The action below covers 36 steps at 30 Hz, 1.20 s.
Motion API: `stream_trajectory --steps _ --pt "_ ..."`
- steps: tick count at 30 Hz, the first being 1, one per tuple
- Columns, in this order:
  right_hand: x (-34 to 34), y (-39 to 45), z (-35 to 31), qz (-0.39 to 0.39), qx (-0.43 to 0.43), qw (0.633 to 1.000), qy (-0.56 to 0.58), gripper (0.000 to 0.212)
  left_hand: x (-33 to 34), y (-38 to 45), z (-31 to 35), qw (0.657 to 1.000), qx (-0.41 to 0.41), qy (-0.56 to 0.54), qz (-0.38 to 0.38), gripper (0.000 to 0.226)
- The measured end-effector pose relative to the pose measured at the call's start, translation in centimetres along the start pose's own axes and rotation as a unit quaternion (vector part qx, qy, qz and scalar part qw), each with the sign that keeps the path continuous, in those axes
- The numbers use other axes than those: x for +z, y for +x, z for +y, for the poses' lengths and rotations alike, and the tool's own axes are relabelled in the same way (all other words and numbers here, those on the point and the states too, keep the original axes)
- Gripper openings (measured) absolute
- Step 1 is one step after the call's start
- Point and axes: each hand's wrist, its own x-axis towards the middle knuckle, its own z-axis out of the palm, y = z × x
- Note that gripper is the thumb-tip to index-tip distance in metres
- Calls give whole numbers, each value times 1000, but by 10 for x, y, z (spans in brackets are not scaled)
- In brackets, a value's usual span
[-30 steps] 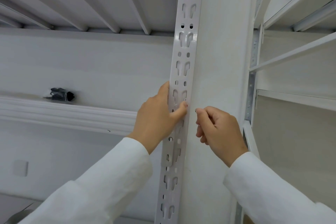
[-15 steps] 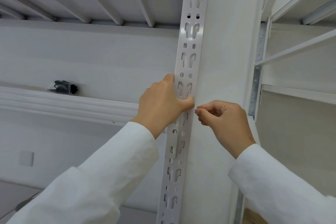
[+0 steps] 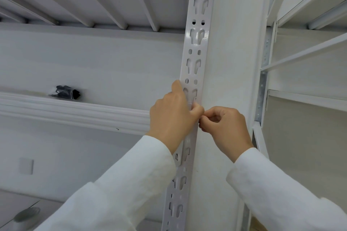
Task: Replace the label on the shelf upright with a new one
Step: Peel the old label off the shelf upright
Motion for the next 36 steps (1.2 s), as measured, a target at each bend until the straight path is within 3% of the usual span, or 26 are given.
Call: stream_trajectory --steps 7,14,19,24,30,36 --pt "1 2 1 -1 8 1000 15 13 4 -7 -7 999 31 16 18 44" --pt "0 2 0 -5 10 1000 11 15 -5 -1 -6 997 -23 -69 -13 46" --pt "0 0 -2 -1 4 1000 -1 20 -4 -1 5 998 -54 -40 -15 44" --pt "1 2 -2 3 10 1000 3 18 1 -3 5 997 -63 -19 32 37" --pt "-1 2 1 -3 21 1000 6 18 -3 -22 -18 979 3 -188 80 25" --pt "-1 -1 0 -8 16 1000 -3 23 -2 -21 -35 972 27 -199 122 22"
